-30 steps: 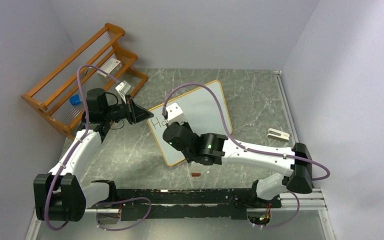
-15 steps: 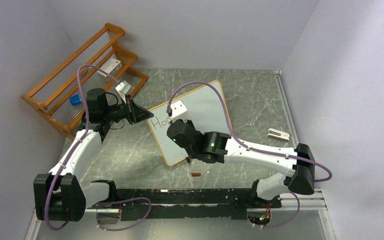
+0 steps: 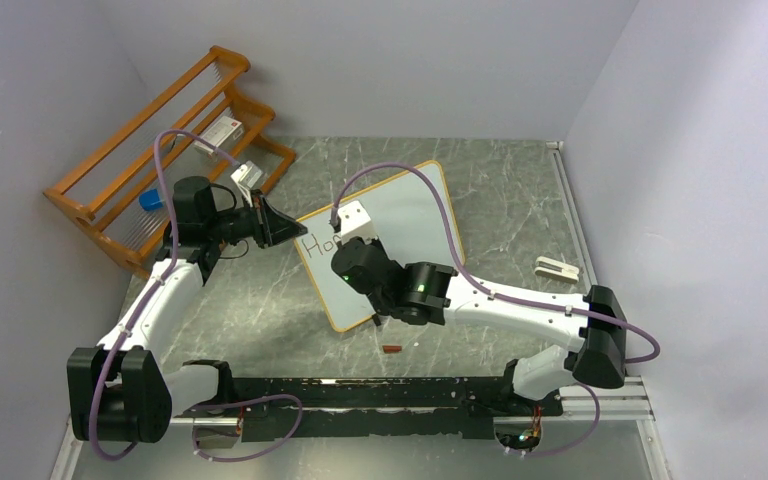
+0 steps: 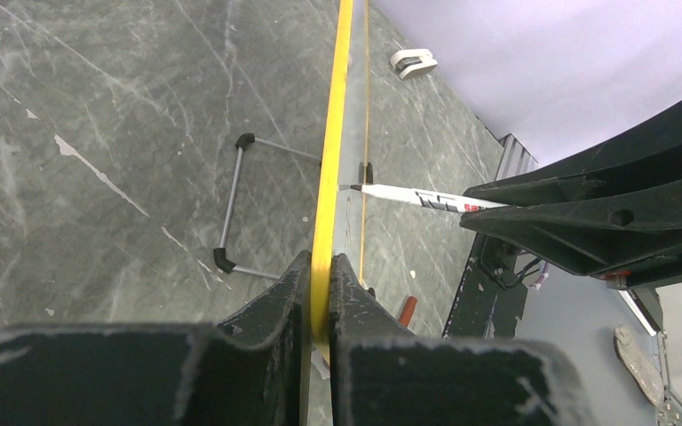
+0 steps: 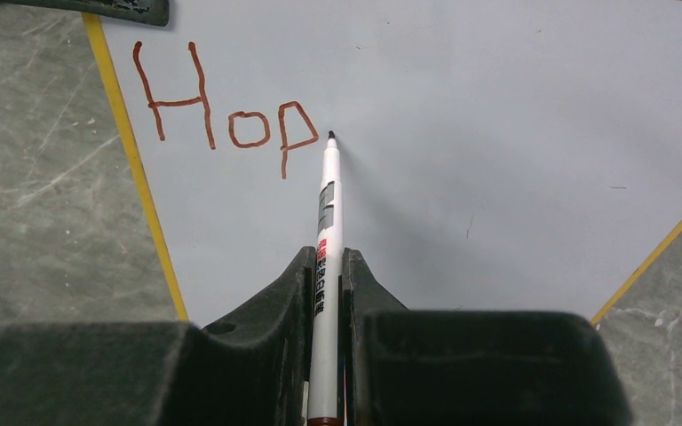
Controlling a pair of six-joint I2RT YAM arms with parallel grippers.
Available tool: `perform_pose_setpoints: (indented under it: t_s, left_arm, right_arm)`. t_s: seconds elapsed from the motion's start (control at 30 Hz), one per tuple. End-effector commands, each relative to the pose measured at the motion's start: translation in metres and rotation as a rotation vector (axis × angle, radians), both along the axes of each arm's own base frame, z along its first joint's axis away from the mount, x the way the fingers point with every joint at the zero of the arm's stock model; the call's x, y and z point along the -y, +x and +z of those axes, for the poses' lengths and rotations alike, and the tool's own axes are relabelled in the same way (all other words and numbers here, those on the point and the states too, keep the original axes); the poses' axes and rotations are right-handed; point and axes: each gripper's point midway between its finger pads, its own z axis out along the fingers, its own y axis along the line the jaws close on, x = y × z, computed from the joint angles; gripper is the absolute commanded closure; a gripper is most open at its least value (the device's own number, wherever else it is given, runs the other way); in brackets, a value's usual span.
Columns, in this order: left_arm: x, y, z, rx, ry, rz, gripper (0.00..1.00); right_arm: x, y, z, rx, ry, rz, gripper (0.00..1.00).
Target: Write a sentence on the whiteboard
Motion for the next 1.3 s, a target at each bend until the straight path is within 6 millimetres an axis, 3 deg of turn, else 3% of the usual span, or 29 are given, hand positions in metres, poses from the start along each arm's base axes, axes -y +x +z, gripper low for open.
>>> perform_pose_setpoints:
  t_s: [0.0, 0.5, 1.27]
  left_arm:
    - [0.001, -0.005, -0.023, -0.065, 0.037, -0.009, 0.95]
    - [0.001, -0.004, -0.023, -0.068, 0.04, -0.006, 0.95]
    - [0.001, -0.004, -0.024, -0.069, 0.042, -0.005, 0.95]
  right_arm:
    - [-0.003, 0.006, 0.007, 0.017, 0.023, -0.014, 1.0]
    - [0.01, 0.012, 0.008, 0.029, 0.0, -0.057, 1.0]
    - [0.007, 0.018, 0.018, 0.062, 0.018, -0.066, 1.0]
